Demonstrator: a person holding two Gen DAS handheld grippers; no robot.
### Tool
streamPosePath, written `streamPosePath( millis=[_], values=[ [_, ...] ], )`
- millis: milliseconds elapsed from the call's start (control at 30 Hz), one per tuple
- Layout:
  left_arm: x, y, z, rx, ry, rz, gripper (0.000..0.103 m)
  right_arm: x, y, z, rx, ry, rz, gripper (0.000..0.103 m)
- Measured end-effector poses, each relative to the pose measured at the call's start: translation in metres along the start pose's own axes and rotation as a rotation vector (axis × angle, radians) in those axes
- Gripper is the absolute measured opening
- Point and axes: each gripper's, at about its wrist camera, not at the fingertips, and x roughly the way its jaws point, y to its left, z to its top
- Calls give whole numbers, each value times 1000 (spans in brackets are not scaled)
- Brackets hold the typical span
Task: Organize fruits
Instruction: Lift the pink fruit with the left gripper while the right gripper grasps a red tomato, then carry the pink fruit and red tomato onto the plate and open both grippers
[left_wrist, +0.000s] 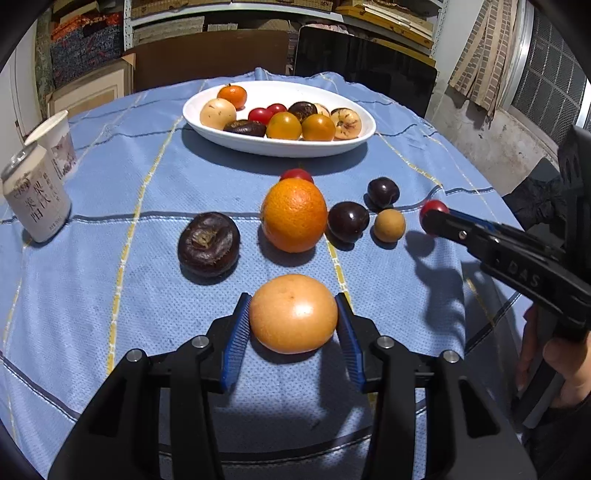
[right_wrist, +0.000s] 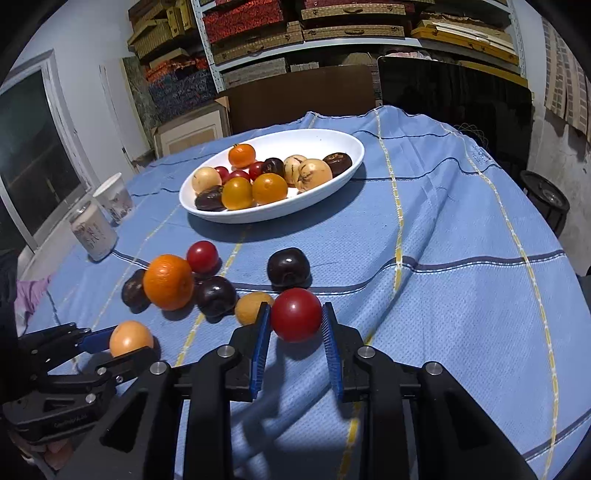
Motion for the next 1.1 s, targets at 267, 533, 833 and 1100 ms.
streamPosePath(
  millis=[267, 533, 833, 1100],
  values=[
    [-12, -1, 2, 26, -37, 32, 44, -12, 9, -10, 14, -10, 52, 29],
    [-35, 6, 10, 7, -58, 28, 44, -27, 19, -9, -10, -45, 102, 30],
    [-32, 10, 12, 0, -54, 46, 44, -18, 42, -14, -183, 28, 58, 40],
    [-24, 15, 9, -15, -40, 37, 44, 20, 59, -21, -243, 134, -4, 28]
  ],
)
